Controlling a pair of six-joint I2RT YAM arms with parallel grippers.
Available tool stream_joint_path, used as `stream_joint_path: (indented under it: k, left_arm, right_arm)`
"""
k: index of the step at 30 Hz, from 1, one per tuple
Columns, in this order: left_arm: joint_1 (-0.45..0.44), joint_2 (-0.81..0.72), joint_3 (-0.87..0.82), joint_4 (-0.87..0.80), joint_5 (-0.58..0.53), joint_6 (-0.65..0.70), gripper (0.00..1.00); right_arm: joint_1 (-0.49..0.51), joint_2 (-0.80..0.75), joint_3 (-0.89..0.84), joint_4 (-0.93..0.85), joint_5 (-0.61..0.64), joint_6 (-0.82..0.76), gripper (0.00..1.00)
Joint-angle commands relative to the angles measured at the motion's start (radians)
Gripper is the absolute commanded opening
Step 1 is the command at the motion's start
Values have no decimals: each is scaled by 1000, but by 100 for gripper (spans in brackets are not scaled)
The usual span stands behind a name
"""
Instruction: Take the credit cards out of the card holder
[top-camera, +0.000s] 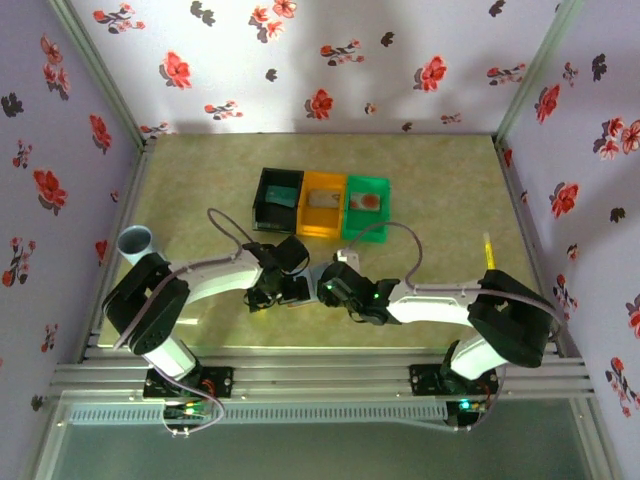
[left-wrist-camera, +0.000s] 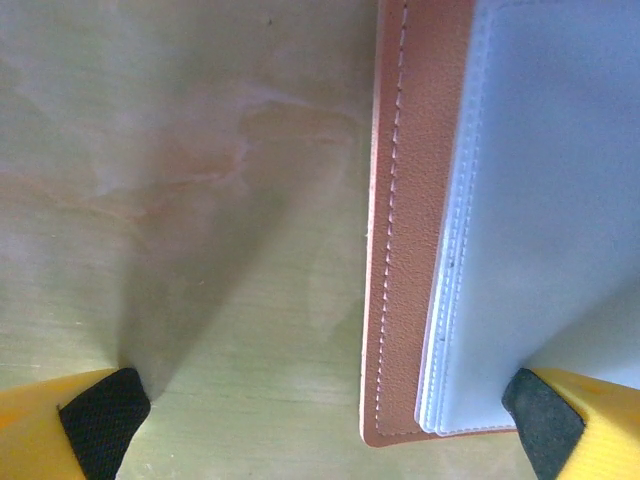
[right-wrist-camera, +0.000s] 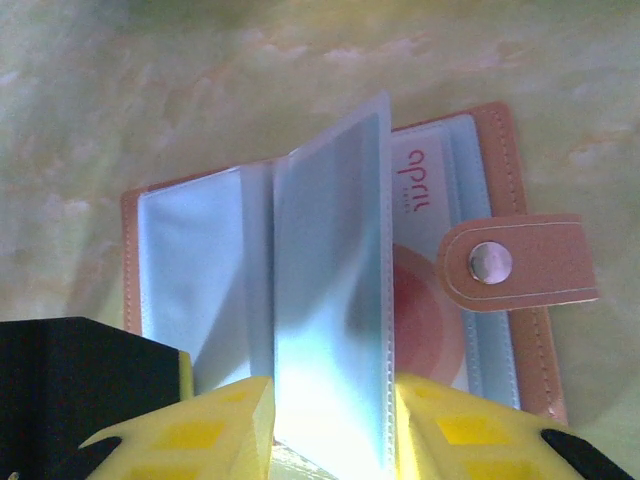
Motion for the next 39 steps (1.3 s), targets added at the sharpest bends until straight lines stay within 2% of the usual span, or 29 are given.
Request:
stream_joint_path:
  k: [1, 10, 22, 39]
  left_arm:
    - [0, 16, -51, 37, 57, -2, 100]
    - [73, -178, -87, 8, 57, 35, 100]
    - [175, -432, -119, -125, 49, 69, 100]
    - [222, -542, -160, -179, 46, 79, 100]
  right_arm:
    - [-2, -20, -15, 43, -22, 4, 36]
    - [-2, -17, -1, 46, -32, 4, 38]
    - [5, 24, 68, 54, -76, -3, 39]
    - [48, 94, 160, 46, -119, -21, 44]
